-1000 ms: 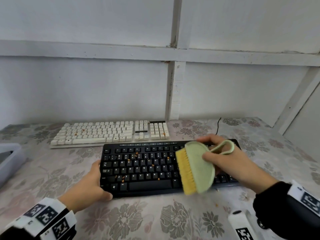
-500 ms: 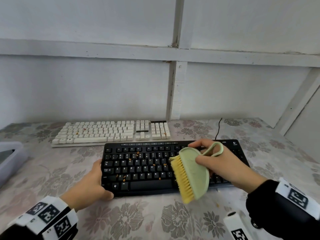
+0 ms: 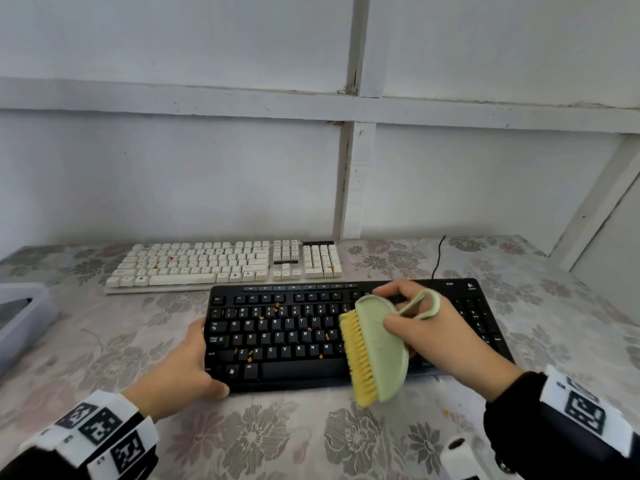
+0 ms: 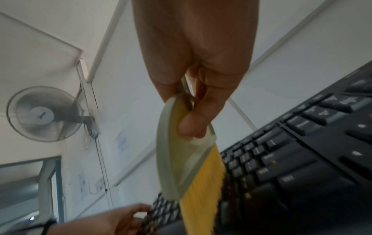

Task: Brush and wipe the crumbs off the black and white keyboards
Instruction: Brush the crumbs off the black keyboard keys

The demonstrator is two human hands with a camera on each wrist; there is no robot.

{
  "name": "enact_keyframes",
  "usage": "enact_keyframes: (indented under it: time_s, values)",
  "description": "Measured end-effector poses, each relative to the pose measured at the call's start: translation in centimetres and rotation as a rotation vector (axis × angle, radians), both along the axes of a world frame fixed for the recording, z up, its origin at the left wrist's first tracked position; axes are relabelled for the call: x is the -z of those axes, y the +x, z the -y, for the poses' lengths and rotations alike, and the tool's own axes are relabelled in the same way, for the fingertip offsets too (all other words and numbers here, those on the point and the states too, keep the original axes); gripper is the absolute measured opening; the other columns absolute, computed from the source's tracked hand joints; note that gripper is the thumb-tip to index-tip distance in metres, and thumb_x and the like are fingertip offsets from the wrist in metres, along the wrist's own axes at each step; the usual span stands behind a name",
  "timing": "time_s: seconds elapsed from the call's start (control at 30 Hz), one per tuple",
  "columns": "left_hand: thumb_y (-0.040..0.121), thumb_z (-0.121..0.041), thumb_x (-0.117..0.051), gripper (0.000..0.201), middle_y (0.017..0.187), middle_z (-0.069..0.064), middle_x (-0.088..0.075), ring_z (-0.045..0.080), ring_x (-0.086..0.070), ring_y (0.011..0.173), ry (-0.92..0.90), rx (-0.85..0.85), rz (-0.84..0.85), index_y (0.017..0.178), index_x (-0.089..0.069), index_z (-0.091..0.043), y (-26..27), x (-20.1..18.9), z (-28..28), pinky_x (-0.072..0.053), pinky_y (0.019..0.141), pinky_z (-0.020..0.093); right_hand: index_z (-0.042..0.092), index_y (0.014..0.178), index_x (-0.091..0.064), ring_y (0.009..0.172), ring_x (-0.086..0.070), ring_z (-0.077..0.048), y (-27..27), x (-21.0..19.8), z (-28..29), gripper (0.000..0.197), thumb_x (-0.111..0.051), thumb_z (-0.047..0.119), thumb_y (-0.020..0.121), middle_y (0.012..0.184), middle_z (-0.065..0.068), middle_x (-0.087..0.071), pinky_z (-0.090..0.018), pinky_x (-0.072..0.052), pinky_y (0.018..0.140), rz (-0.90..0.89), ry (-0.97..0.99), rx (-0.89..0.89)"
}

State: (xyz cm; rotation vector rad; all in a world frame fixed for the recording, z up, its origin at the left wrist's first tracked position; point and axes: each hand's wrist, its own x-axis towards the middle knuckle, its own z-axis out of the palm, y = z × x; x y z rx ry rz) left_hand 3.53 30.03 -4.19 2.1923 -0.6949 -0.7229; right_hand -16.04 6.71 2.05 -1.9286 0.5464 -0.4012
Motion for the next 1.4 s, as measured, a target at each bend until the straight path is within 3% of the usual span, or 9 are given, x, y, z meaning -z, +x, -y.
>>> enact_keyframes:
  time_s: [0.17,0.43,0.6,0.7,0.8,0.97,1.2,1.33,1.4]
  values:
    - [0.068,0.005,-0.072,0.097,0.106,-0.008,-0.052,0.005,-0.052,0.095,-0.007,-0.012,-0.012,0.139,-0.014,-0.024,0.1,0.0,0.0,-0.042,0.075,0.023,0.018,0.110,-0.056,0.057,-0.065,-0.002,1.9,-1.4,0.7,0.029,-0.053,0.000,0.086,0.082,-0.003,-0.067,-0.017,-0.049,0.047,0.118,0.010,0.097]
    - [0.067,0.007,-0.071,0.096,0.107,-0.005,-0.053,0.008,-0.054,0.093,-0.021,0.001,-0.011,0.139,-0.014,-0.021,0.1,0.1,0.1,-0.044,0.070,0.017,0.017,0.101,-0.060,0.050,-0.053,-0.006,0.2,-0.3,-0.5,0.024,-0.055,0.002,0.083,0.070,-0.004,-0.057,-0.019,-0.045,0.045,-0.097,0.006,-0.051]
    - [0.067,0.006,-0.071,0.096,0.107,-0.005,-0.053,0.007,-0.054,0.094,-0.015,0.002,-0.017,0.138,-0.014,-0.022,0.1,0.1,0.0,-0.044,0.071,0.018,0.021,0.104,-0.060,0.064,-0.063,-0.013,1.3,-1.7,0.6,0.029,-0.055,0.002,0.084,0.085,-0.008,-0.067,-0.021,-0.049,0.049,0.055,-0.004,0.060]
    - [0.067,0.004,-0.073,0.098,0.108,-0.007,-0.052,0.007,-0.053,0.096,-0.006,-0.002,-0.019,0.139,-0.013,-0.023,0.2,0.1,-0.1,-0.043,0.074,0.020,0.026,0.108,-0.059,0.063,-0.065,-0.011,2.6,-1.3,0.4,0.033,-0.054,0.002,0.085,0.075,0.000,-0.068,-0.027,-0.055,0.052,0.099,-0.014,0.054]
    - [0.067,0.003,-0.072,0.098,0.108,-0.005,-0.054,0.008,-0.054,0.096,-0.005,0.000,-0.023,0.139,-0.012,-0.025,0.2,0.1,-0.1,-0.043,0.074,0.020,0.024,0.106,-0.059,0.057,-0.062,-0.005,2.9,-0.5,-0.1,0.032,-0.052,-0.001,0.086,0.066,0.007,-0.067,-0.022,-0.051,0.048,0.070,0.010,0.012]
    - [0.068,0.005,-0.071,0.097,0.108,-0.006,-0.053,0.007,-0.053,0.095,-0.014,0.002,-0.030,0.139,-0.012,-0.024,0.2,0.2,0.0,-0.044,0.072,0.018,0.017,0.102,-0.060,0.055,-0.058,-0.008,1.7,0.1,-0.3,0.026,-0.054,0.000,0.084,0.074,-0.006,-0.061,-0.020,-0.047,0.046,-0.063,0.024,-0.064]
    - [0.068,0.005,-0.071,0.097,0.107,-0.004,-0.053,0.008,-0.054,0.093,-0.011,0.002,-0.021,0.139,-0.012,-0.024,0.1,0.1,0.0,-0.043,0.069,0.017,0.021,0.105,-0.060,0.060,-0.064,-0.007,2.3,-0.3,0.4,0.029,-0.053,-0.001,0.087,0.076,-0.001,-0.067,-0.019,-0.049,0.050,0.116,0.066,0.051]
    - [0.068,0.005,-0.071,0.097,0.108,-0.005,-0.053,0.008,-0.053,0.096,-0.009,0.000,-0.028,0.139,-0.012,-0.025,0.2,0.1,0.0,-0.044,0.072,0.019,0.023,0.103,-0.060,0.062,-0.063,-0.009,2.0,0.4,0.0,0.030,-0.052,-0.001,0.086,0.084,-0.010,-0.068,-0.021,-0.049,0.050,0.060,0.070,-0.008]
    - [0.068,0.007,-0.070,0.095,0.108,-0.005,-0.052,0.008,-0.053,0.095,-0.017,0.001,-0.031,0.138,-0.013,-0.025,0.1,0.1,0.0,-0.043,0.072,0.018,0.020,0.102,-0.060,0.058,-0.059,-0.009,1.3,0.7,-0.3,0.029,-0.052,-0.002,0.085,0.076,-0.009,-0.065,-0.021,-0.047,0.048,-0.001,0.081,-0.076]
